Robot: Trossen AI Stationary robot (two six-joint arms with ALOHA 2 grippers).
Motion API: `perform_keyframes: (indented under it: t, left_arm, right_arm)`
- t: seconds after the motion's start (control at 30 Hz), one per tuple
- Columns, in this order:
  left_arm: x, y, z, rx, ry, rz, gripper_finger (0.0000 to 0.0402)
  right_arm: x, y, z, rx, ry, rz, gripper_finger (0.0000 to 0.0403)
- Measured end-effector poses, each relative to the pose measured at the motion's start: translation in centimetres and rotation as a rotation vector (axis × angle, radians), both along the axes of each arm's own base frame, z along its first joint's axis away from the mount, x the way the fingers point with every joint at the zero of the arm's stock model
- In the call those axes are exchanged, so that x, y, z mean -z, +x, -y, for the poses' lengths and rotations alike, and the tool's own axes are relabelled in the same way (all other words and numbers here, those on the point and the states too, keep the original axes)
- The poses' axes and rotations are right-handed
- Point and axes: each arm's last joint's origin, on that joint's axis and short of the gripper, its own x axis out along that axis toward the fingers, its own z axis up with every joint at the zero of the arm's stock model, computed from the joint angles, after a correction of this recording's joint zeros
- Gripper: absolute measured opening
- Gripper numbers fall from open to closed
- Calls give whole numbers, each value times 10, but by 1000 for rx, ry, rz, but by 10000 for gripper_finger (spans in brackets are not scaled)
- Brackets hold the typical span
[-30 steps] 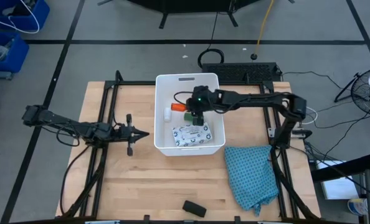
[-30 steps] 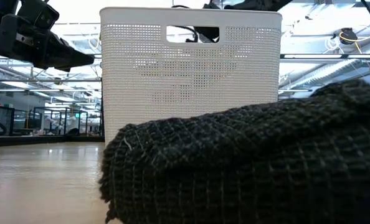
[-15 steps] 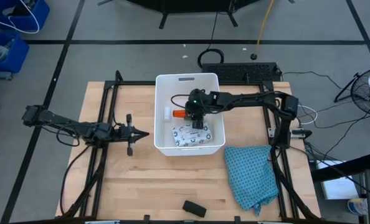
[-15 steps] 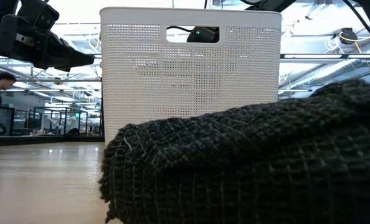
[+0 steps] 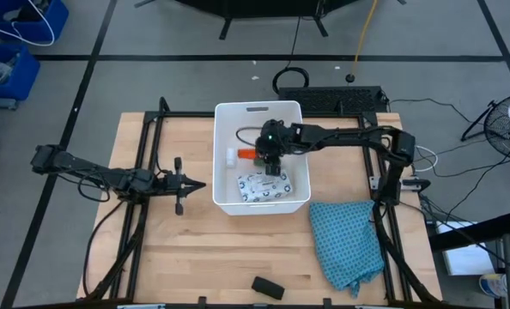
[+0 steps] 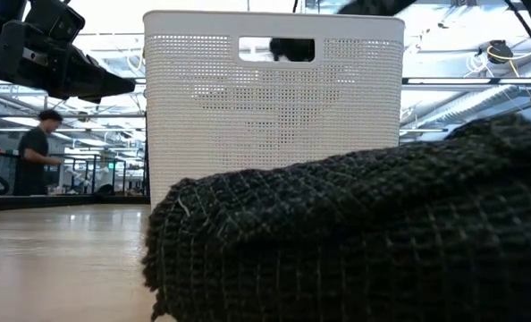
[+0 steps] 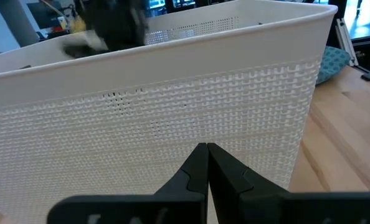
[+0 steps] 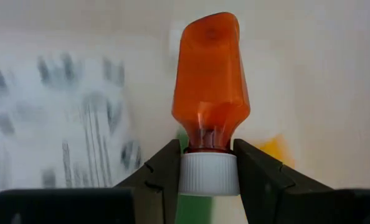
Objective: Pick & place medical supplies in basket/bin
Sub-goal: Put the red medicine bottle into the white bin
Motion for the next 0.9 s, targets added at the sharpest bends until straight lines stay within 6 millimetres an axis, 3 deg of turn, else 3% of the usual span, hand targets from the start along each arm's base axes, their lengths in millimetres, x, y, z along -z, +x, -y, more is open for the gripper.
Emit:
perform_keyframes:
  t: [0.13, 0.33, 0.43, 0.9]
  left_arm:
    - [0, 0, 0, 1, 5, 0, 10]
    - [0, 0, 0, 2, 16, -1, 10]
    - [0, 0, 0, 2, 21, -2, 10]
    - [0, 0, 0, 2, 20, -2, 10]
  right_arm:
    - [-41, 9, 4, -2, -39, 119, 115]
    - [-55, 28, 5, -56, -29, 194, 115]
    - [-39, 39, 8, -59, -21, 156, 115]
    - [54, 47, 13, -27, 114, -193, 115]
